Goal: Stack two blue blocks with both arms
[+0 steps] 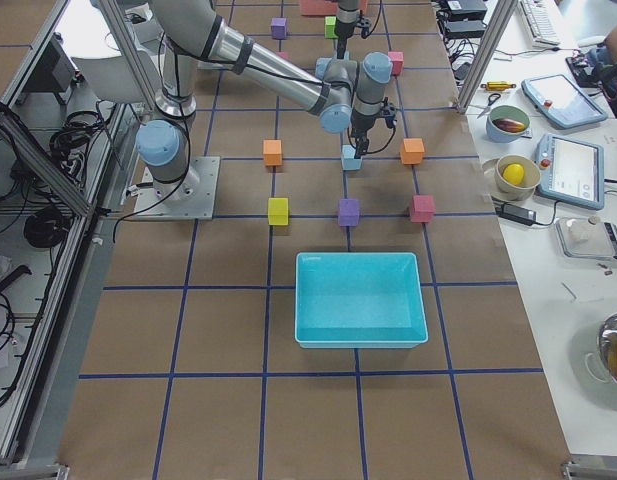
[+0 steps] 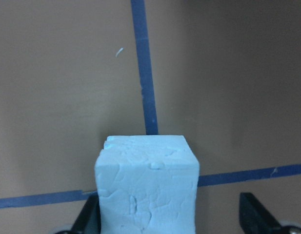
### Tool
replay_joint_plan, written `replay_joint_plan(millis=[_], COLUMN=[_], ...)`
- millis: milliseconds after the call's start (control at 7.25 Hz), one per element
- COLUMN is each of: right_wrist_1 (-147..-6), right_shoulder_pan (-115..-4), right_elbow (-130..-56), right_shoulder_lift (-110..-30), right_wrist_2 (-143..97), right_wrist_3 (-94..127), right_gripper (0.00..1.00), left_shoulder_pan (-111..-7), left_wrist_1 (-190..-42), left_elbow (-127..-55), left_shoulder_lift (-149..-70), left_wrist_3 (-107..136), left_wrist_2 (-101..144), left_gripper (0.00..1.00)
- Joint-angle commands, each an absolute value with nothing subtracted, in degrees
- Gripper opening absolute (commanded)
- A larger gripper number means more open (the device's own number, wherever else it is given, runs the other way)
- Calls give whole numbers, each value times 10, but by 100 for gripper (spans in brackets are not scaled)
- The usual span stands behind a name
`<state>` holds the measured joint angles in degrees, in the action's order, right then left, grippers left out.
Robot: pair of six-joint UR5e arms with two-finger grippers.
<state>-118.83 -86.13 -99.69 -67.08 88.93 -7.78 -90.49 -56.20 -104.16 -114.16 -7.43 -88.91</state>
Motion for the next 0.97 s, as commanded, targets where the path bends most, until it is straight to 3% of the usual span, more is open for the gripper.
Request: replay_joint_plan(millis=[0,138,276,414,828], right_wrist_1=[-1204,-1211,-1217,-1216,-1160], right_shoulder_pan=[-861,-861,-861,-861,-895], right_elbow=[-1003,-1004,-1004,-1003,-935], right_shoulder_lift=[-648,-637,-631,-632,-662], right_wrist_2=[889,889,889,890,889], right_wrist_3=[-78,-79,-90,-102,-74], right_gripper=[100,85,39,0,0], left_shoulder_pan=[-905,-904,-903,-903,-901], left_wrist_1=[-561,-560,-561,-561,-519], left_elbow=[-1042,-1039,-1034,-1033,-1030], left_shoulder_lift=[-1144,-1143,-1144,-1150,-1165], left_wrist_3=[-86,-87,-90,-89,-52], left_wrist_2=[-890,-895,-903,-904,-897], left_gripper=[80,77,78,78,81])
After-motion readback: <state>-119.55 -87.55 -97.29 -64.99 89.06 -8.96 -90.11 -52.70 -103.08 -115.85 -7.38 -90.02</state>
